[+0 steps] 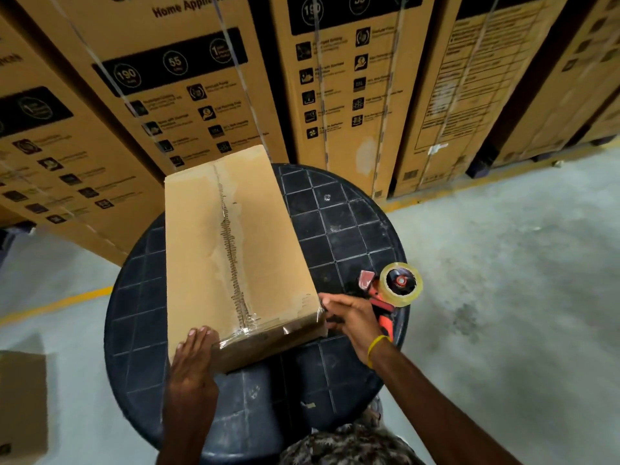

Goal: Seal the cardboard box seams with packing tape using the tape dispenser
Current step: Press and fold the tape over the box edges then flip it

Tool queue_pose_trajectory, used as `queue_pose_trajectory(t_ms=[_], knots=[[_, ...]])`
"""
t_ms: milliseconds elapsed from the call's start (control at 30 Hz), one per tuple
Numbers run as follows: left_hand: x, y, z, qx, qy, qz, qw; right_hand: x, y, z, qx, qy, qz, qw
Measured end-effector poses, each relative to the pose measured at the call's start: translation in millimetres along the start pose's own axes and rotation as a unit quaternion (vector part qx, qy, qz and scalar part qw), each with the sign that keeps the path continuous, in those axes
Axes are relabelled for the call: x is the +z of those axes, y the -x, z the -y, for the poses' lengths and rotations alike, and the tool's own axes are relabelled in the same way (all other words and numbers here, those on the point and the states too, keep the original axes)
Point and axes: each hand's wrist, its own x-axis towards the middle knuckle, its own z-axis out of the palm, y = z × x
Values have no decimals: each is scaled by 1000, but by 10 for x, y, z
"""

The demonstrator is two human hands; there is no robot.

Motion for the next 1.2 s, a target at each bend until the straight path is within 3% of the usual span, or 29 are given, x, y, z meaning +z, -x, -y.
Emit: queue_pose_trajectory(t_ms=[133, 367, 500, 667, 767, 967, 1067, 1200], knots=[[-43, -56, -121, -28, 1, 43, 999, -25, -5, -16, -11, -20, -5, 1000], [120, -391, -1044, 123, 18, 102, 987, -15, -27, 47, -34, 19, -18, 999], [321, -645, -1296, 136, 18, 71, 988, 45, 122, 16, -127, 108, -120, 979], [381, -672, -1364, 100, 23, 32, 994, 241, 369, -155, -227, 281, -94, 928], [390, -679, -1382, 84, 35, 40, 995, 264, 373, -167, -214, 348, -96, 908], [403, -672, -1413, 48, 51, 46, 997, 222, 357, -116, -121, 395, -73, 908], [352, -676, -1446, 23, 63, 58, 996, 232, 417, -264, -126, 423, -44, 896], [290, -731, -1470, 5, 89, 77, 993, 168, 357, -280, -51, 466, -35, 883]])
